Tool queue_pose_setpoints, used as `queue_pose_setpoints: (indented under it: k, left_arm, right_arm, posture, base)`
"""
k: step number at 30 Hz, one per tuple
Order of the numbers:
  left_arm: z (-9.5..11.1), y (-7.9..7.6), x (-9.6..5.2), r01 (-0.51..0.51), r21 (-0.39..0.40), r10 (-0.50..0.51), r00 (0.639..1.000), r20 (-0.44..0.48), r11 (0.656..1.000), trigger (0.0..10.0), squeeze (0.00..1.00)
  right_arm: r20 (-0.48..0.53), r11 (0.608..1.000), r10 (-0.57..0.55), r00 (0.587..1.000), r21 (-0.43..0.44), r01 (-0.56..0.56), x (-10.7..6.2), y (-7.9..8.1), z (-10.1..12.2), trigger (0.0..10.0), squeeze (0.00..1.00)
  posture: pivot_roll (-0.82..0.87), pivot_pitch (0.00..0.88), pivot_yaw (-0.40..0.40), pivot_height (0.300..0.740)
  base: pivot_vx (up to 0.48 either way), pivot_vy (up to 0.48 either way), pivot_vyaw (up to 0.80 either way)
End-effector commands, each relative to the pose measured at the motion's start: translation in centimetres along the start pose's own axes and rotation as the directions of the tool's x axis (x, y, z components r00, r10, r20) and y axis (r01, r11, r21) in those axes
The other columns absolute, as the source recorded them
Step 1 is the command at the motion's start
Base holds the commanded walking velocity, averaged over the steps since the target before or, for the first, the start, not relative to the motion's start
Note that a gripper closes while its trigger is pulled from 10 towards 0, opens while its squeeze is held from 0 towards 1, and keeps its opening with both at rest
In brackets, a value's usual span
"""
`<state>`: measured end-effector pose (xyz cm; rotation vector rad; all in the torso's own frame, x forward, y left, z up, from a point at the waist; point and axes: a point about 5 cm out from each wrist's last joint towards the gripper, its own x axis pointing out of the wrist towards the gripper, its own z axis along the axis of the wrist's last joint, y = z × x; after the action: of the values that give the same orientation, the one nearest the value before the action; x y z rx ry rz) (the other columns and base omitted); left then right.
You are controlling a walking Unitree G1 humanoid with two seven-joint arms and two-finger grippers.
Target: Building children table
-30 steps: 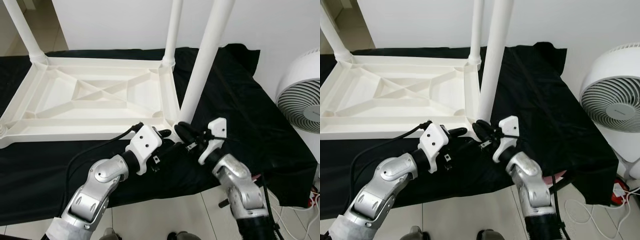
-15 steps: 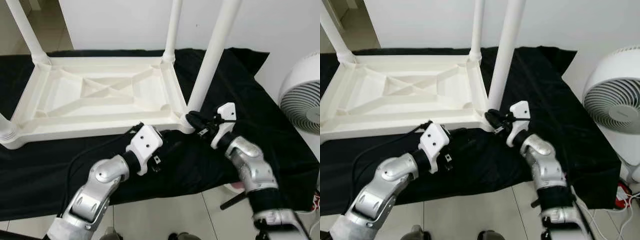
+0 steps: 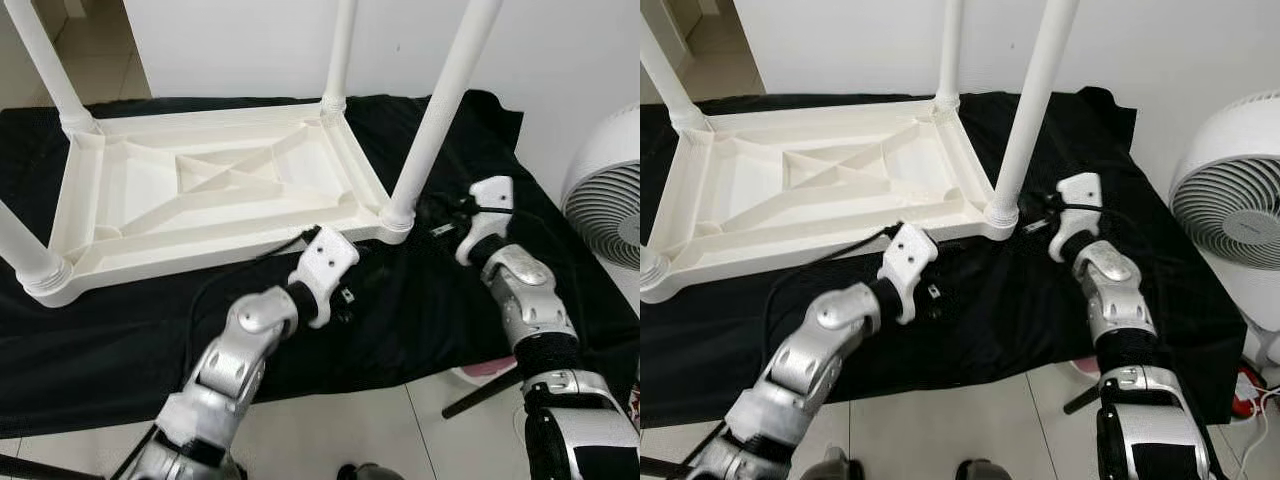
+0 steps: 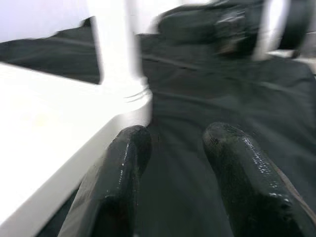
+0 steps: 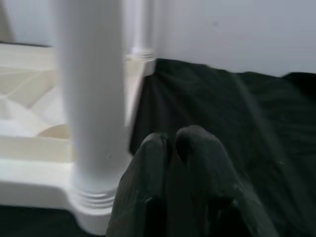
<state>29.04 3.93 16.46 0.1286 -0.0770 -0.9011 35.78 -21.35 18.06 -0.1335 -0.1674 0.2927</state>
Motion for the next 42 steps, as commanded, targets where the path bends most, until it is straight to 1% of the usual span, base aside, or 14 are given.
queue_pose_setpoints:
  k: [1,5,8,9,10,12,14,16,20,22,25,32,37,42]
  left_arm:
    - [-0.4,2.1,-0.2,-0.341,-0.001,0.341,0.940,-0.027,0.940,10.0,0.00]
    - [-0.5,2.7,-0.2,-0.368,-0.006,0.367,0.929,-0.037,0.930,10.0,0.00]
    - [-0.6,3.3,-0.1,-0.376,0.006,0.376,0.926,-0.044,0.927,10.0,0.00]
    - [-0.6,3.3,-0.1,-0.376,0.006,0.376,0.926,-0.044,0.927,10.0,0.00]
    - [-0.4,3.7,0.1,-0.386,0.019,0.386,0.921,-0.044,0.922,10.0,0.00]
    - [-0.4,3.7,0.1,-0.386,0.019,0.386,0.921,-0.044,0.922,10.0,0.00]
    - [-0.5,5.0,0.4,-0.414,0.074,0.419,0.906,-0.063,0.907,10.0,0.00]
    - [-0.5,5.7,0.4,-0.439,0.106,0.448,0.891,-0.074,0.892,10.0,0.00]
    - [-0.5,6.6,0.3,-0.474,0.138,0.487,0.869,-0.084,0.869,10.0,0.00]
    - [-0.3,8.2,-0.1,-0.536,0.174,0.556,0.827,-0.088,0.826,10.0,0.00]
    - [-0.2,9.3,-0.5,-0.568,0.194,0.592,0.800,-0.099,0.800,10.0,0.00]
    - [-1.0,11.4,-1.8,-0.580,0.287,0.635,0.755,-0.163,0.763,10.0,0.00]
    - [-1.3,12.4,-2.5,-0.578,0.318,0.649,0.736,-0.194,0.751,10.0,0.00]
    - [-1.1,12.9,-3.1,-0.563,0.324,0.635,0.748,-0.192,0.761,10.0,0.00]
  right_arm:
    - [0.035,0.999,-0.030,0.999,0.015,0.029,-0.2,0.3,0.1,10.0,0.00]
    - [0.087,0.997,-0.029,0.996,0.072,0.023,-0.5,1.5,0.1,10.0,0.00]
    - [0.109,0.991,0.045,0.993,0.122,-0.058,-1.1,4.5,-0.3,10.0,0.00]
    - [0.109,0.991,0.045,0.993,0.122,-0.058,-1.1,4.5,-0.3,10.0,0.00]
    - [0.118,0.984,0.084,0.989,0.149,-0.102,-1.5,6.1,-0.6,10.0,0.00]
    - [0.118,0.984,0.084,0.989,0.149,-0.102,-1.5,6.1,-0.6,10.0,0.00]
    - [0.123,0.964,0.131,0.984,0.214,-0.156,-2.7,8.7,-1.0,10.0,0.00]
    - [0.121,0.958,0.141,0.983,0.235,-0.167,-3.2,9.4,-1.1,10.0,0.00]
    - [0.116,0.955,0.139,0.983,0.248,-0.164,-3.7,9.8,-1.2,10.0,0.00]
    - [0.094,0.956,0.118,0.988,0.259,-0.139,-4.6,10.0,-1.7,10.0,0.00]
    - [0.082,0.957,0.101,0.992,0.265,-0.119,-5.1,10.1,-2.0,10.0,0.00]
    - [0.065,0.960,0.068,0.996,0.268,-0.083,-6.2,9.6,-1.9,10.0,0.00]
    - [0.054,0.962,0.049,0.997,0.268,-0.062,-6.6,9.3,-1.7,10.0,0.00]
    - [0.041,0.963,0.037,0.998,0.265,-0.046,-6.8,9.2,-1.7,10.0,0.00]
  posture:
    - [-0.05,0.110,0.003,0.740]
    - [-0.05,0.113,0.005,0.740]
    - [-0.05,0.116,0.011,0.740]
    - [-0.05,0.116,0.011,0.740]
    - [-0.06,0.116,0.012,0.740]
    - [-0.06,0.116,0.012,0.740]
    - [-0.07,0.123,0.019,0.740]
    - [-0.07,0.123,0.022,0.740]
    - [-0.07,0.124,0.028,0.740]
    - [-0.08,0.122,0.042,0.740]
    - [-0.09,0.124,0.049,0.740]
    - [-0.10,0.126,0.067,0.740]
    - [-0.11,0.129,0.071,0.740]
    - [-0.11,0.134,0.074,0.740]
  base:
    - [0.000,0.000,0.00]
    - [0.000,0.000,0.00]
    - [0.000,0.000,0.00]
    - [0.000,0.000,0.00]
    - [0.000,0.000,0.00]
    - [0.000,0.000,0.00]
    - [0.000,0.000,0.00]
    - [0.000,0.000,0.00]
    - [0.000,0.000,0.00]
    - [0.000,0.000,0.00]
    - [0.000,0.000,0.00]
    - [0.000,0.000,0.00]
    - [0.000,0.000,0.00]
    - [0.000,0.000,0.00]
